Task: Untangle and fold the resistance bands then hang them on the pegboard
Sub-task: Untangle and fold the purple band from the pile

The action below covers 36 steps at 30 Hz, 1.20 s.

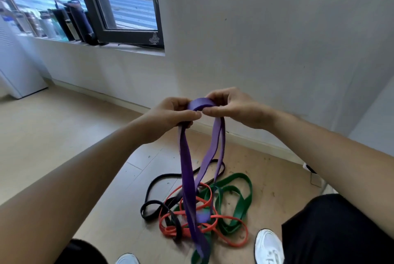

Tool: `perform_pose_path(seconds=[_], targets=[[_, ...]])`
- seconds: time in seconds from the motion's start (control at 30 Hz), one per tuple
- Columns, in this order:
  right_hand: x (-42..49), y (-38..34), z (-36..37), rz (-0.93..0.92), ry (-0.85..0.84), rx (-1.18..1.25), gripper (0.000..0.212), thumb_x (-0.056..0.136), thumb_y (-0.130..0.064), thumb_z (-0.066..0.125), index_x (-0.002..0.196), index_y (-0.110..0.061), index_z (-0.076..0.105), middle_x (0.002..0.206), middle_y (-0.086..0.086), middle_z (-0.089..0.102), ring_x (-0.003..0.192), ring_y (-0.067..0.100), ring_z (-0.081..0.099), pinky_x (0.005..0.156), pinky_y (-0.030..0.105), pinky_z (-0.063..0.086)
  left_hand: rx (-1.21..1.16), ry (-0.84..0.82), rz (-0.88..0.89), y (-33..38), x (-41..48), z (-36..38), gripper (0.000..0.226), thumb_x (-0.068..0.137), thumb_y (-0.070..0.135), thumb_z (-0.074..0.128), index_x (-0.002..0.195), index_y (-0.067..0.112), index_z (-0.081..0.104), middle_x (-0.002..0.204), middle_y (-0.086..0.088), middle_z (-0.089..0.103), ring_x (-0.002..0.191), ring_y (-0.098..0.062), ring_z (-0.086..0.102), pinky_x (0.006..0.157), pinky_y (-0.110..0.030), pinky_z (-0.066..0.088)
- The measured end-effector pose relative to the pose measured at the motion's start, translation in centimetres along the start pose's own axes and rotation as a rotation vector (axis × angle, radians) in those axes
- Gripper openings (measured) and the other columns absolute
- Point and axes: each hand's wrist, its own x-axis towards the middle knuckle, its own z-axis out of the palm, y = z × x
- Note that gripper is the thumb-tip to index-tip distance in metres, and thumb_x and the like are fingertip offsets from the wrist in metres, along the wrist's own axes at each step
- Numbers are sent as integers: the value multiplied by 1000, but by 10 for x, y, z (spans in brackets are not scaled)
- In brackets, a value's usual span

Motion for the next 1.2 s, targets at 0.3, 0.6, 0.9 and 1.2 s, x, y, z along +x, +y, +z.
perform_pose_path(seconds=[0.3,0.6,0.9,1.2], targets=[[1,-12,-13,-157,281,306,13,88,-17,72,100,-11,68,82,-2,64,77,10,61,75,20,50,213,31,-31,-36,-4,-5,14,89,6,73,99,2,65,96,-26,68,95,-39,70,88,-45,60],[2,4,-32,-110,379,336,5,95,-16,68,100,-17,69,89,-1,63,83,14,61,79,24,47,199,14,-103,-59,2,-5,15,93,6,67,107,9,61,98,-14,69,100,-34,71,93,-47,59],[-14,28,-44,193,17,-86,27,84,-14,82,108,-11,68,83,-2,66,74,7,64,70,20,49,-164,209,-21,-28,5,-10,24,77,16,63,100,12,67,76,-1,59,78,-21,61,83,-35,50],[-2,4,0,59,-51,-208,34,85,-31,82,104,-6,70,85,10,66,71,16,59,67,28,49,98,31,8,-14,6,15,25,81,12,74,103,1,67,84,-15,62,77,-26,58,75,-39,48]])
